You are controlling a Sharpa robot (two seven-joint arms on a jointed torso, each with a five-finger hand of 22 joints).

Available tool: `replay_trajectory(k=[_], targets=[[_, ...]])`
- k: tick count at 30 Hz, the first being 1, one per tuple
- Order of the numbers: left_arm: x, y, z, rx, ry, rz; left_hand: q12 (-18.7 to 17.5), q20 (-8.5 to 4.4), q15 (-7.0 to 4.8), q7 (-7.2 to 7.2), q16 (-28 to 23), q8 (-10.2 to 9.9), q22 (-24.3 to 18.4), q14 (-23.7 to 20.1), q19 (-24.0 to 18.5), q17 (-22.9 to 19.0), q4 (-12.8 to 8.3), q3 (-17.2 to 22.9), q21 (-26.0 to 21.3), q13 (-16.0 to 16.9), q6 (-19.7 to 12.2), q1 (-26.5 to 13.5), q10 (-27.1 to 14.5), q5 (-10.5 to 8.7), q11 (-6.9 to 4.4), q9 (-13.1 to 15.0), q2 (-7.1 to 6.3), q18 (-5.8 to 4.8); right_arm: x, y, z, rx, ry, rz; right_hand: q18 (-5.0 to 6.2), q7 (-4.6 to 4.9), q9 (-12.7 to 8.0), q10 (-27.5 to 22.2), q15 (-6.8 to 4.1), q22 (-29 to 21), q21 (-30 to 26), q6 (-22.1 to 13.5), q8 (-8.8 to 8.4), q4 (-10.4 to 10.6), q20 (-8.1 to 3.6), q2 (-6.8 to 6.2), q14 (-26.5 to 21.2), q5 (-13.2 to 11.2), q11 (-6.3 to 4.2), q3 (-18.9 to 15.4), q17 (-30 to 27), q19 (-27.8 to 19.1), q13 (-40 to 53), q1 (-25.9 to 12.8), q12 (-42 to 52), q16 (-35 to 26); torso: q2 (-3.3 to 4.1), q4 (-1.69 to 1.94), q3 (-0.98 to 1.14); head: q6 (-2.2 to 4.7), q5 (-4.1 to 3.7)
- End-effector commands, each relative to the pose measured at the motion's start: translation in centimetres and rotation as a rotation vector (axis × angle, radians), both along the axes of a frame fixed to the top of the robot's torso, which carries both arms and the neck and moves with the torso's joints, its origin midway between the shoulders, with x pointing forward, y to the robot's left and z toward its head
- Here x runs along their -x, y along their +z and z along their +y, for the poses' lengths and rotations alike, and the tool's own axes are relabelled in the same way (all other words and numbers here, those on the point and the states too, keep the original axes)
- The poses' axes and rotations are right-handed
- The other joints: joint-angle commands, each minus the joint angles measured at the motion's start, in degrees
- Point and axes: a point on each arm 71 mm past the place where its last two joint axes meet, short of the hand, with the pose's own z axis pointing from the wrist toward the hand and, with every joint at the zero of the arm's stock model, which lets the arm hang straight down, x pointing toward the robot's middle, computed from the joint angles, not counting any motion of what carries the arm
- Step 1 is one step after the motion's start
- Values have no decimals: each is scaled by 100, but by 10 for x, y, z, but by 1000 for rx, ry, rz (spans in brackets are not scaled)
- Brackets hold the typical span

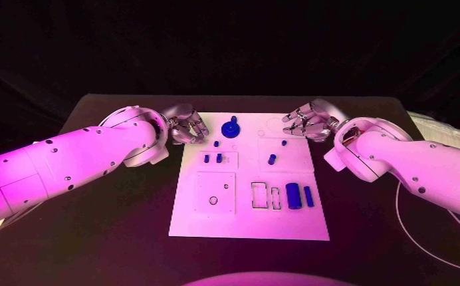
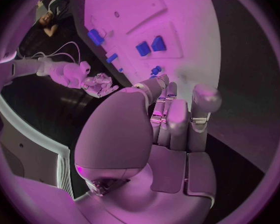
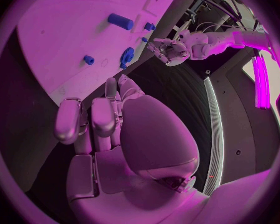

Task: Assemble the parts on the task board

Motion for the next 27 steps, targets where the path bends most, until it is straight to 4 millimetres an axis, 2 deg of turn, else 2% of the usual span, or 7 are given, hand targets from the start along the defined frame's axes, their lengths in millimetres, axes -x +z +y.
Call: replay_trajectory(k=[1,7,10,11,15,22,27], targets=[[4,16,4,507,85,62,108,-5,-1,1,-428,37,-407,-327,-343,-653,-56,60,-724,29,56,35,89,-1,-2,-30,40,154,2,4,6,222,121,-106,70,78,0,49,51,-26,-38,199,41,-22,28,-79,26,-100,60,160,-65,19,-495,115,-489,-70,-5,11,3,26,-18],[14,24,14,958,248,168,283,-5,-13,-25,-641,64,-678,-514,-584,-976,-27,-61,-1212,88,96,-122,168,-14,-40,-60,135,228,2,4,10,447,158,-154,82,-42,-8,58,71,-102,-99,325,5,46,61,-214,28,-218,49,391,-203,-11,-1230,70,-1068,-197,-8,30,-13,83,-128],[20,25,15,1084,290,207,416,-15,-36,-70,-648,120,-742,-536,-619,-1009,0,-189,-1321,141,170,-227,225,1,-86,-57,181,242,2,5,14,530,170,-178,98,-68,-10,39,97,-185,-156,363,-21,91,83,-278,27,-304,74,469,-308,-43,-1545,21,-1225,-286,-7,32,-22,83,-137],[22,25,16,1114,299,218,447,-19,-38,-79,-651,132,-760,-543,-627,-1021,12,-238,-1351,154,180,-266,223,2,-96,-58,186,244,3,5,16,555,176,-187,102,-75,-10,31,100,-204,-170,368,-30,100,87,-294,27,-327,74,486,-336,-50,-1620,9,-1257,-310,-7,25,-14,81,-136],[27,25,19,1168,316,240,495,-25,-43,-87,-669,144,-813,-566,-650,-1066,17,-315,-1436,173,179,-311,201,8,-102,-64,193,254,4,5,23,624,199,-201,106,-95,-14,-2,93,-238,-200,364,-62,122,89,-339,35,-388,63,541,-382,-57,-1856,-17,-1346,-347,-6,13,-4,81,-134],[31,25,19,1193,321,257,565,-38,-54,-88,-702,158,-888,-610,-681,-1138,-71,-351,-1562,201,170,-232,159,39,-106,-75,236,270,7,4,33,687,230,-199,109,-82,-17,-40,82,-265,-226,358,-85,148,79,-369,47,-496,59,627,-424,-57,-2137,-42,-1431,-377,1,16,-16,58,-161],[31,24,19,1198,320,261,577,-38,-52,-85,-718,159,-915,-625,-696,-1170,-80,-366,-1608,205,165,-233,149,37,-103,-78,235,276,8,1,37,705,248,-186,106,-82,-15,-29,79,-252,-220,373,-83,147,75,-358,56,-513,57,668,-411,-43,-2209,-31,-1444,-363,4,1,-9,45,-150]])
